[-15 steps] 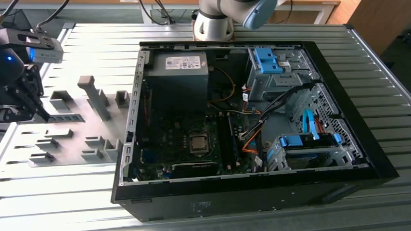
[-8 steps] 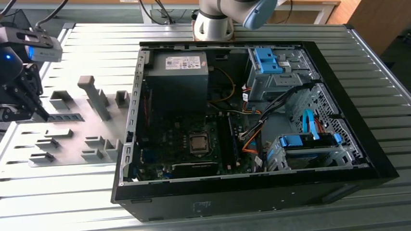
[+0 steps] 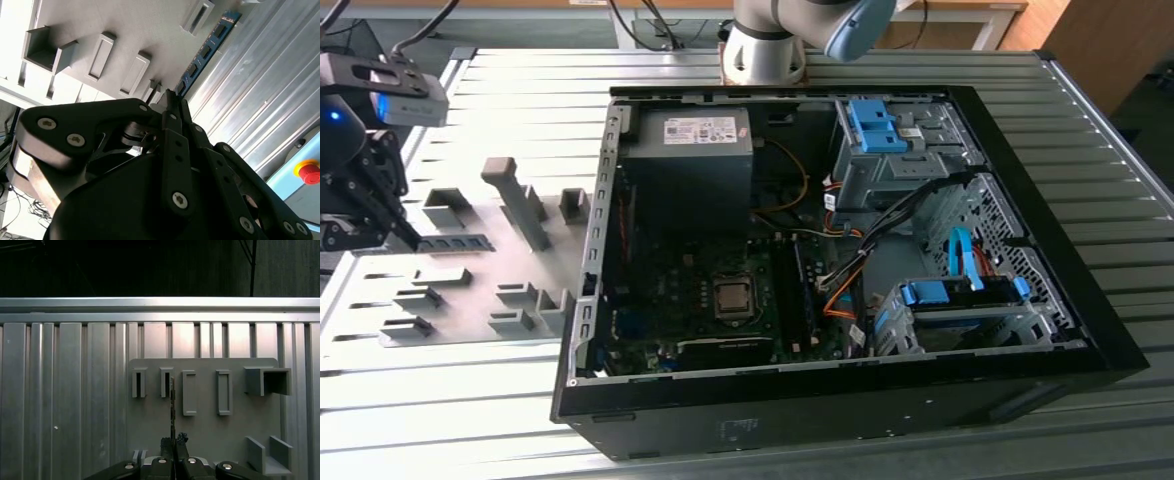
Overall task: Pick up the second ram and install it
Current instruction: 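Pick up the second ram and move it above second insertion slot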
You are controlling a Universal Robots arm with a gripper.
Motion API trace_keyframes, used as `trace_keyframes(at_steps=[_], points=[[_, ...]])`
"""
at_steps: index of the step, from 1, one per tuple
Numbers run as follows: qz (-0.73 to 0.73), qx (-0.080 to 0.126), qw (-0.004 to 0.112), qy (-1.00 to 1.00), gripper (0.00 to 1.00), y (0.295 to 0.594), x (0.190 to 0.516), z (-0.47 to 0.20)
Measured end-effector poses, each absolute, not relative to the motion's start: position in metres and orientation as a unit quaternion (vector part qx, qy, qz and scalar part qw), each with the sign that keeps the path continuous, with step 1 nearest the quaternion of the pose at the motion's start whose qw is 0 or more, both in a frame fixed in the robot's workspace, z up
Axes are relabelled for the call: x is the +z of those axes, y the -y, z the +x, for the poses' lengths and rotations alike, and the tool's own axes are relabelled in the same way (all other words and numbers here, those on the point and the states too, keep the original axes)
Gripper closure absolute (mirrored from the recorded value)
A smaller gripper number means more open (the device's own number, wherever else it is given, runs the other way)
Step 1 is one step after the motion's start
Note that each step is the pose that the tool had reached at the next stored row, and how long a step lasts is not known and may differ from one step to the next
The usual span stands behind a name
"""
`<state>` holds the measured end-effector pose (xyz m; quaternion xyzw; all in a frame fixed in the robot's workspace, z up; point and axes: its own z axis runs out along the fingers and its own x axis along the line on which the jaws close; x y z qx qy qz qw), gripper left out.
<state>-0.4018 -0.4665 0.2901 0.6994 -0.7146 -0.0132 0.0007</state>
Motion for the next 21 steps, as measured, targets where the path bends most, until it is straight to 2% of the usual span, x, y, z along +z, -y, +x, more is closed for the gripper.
trace_keyframes(at_steps=[21], points=[[0.699,-0.013,0.001,0.715,0.86,0.4665,0.2955,-0.4018]])
